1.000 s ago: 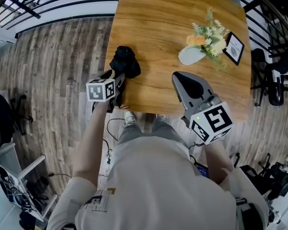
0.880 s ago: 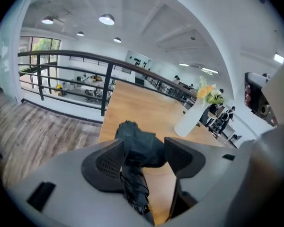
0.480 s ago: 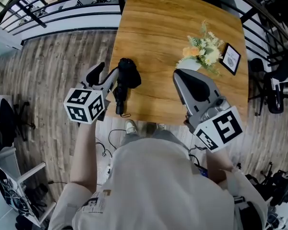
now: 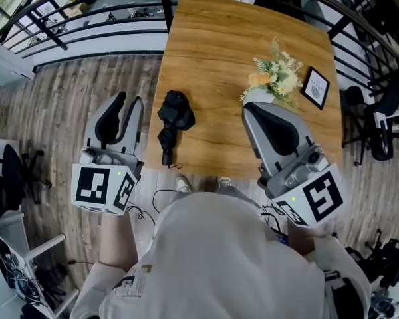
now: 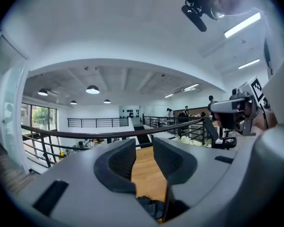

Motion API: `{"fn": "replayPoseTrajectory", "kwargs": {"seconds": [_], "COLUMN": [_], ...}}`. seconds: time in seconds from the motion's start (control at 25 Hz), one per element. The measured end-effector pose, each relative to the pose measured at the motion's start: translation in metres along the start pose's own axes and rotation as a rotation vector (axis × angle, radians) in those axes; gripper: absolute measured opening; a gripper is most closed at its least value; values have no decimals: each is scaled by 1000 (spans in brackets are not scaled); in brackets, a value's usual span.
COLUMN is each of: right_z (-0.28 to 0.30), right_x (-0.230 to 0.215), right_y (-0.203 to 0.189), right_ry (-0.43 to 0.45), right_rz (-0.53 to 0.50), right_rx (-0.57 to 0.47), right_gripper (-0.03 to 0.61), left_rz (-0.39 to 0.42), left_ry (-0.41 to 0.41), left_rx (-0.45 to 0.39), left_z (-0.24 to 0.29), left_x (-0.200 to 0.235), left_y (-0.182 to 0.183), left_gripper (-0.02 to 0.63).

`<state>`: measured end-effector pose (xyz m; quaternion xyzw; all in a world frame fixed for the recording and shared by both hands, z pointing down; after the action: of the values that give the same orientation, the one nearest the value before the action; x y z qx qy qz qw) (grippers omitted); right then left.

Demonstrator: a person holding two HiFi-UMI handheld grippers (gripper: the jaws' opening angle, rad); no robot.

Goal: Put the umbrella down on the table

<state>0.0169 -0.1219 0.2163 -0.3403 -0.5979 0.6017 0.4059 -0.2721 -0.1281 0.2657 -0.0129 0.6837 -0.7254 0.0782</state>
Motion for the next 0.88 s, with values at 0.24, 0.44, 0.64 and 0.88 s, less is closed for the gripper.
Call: {"fn": "replayPoseTrajectory", "kwargs": {"seconds": [0.24,0.44,0.64,0.88], "right_z": [-12,-21,-25,-30], "right_x": [19,30,38,41], "right_y": [5,10,5,-2], "right_ry": [10,15,24,18], "right_rz": [19,13,8,13], "right_rx": [-31,-31,-5,20], "right_gripper": [28,28,28,28], "left_rz": [73,101,101,83], "left_ry": [4,-53,-99,-109], "left_rx": [-96,-119,-88,-63], "left_z": [-37,-53,-60,-64], "left_x": [-13,-25,-34,-41], "left_y": [23,25,9,2], "left_gripper": [75,51,38,31]}}
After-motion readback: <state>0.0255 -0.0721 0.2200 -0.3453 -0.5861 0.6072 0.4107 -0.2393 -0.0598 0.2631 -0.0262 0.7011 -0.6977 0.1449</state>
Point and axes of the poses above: the fingertips, and each gripper's own axes: z forward along the fingers, x to its left, y out of its top, the point moved 9 cm from there along -z, backward along the fingers, and after that the axes turned 15 degrees about y, right-handed, at the moved point
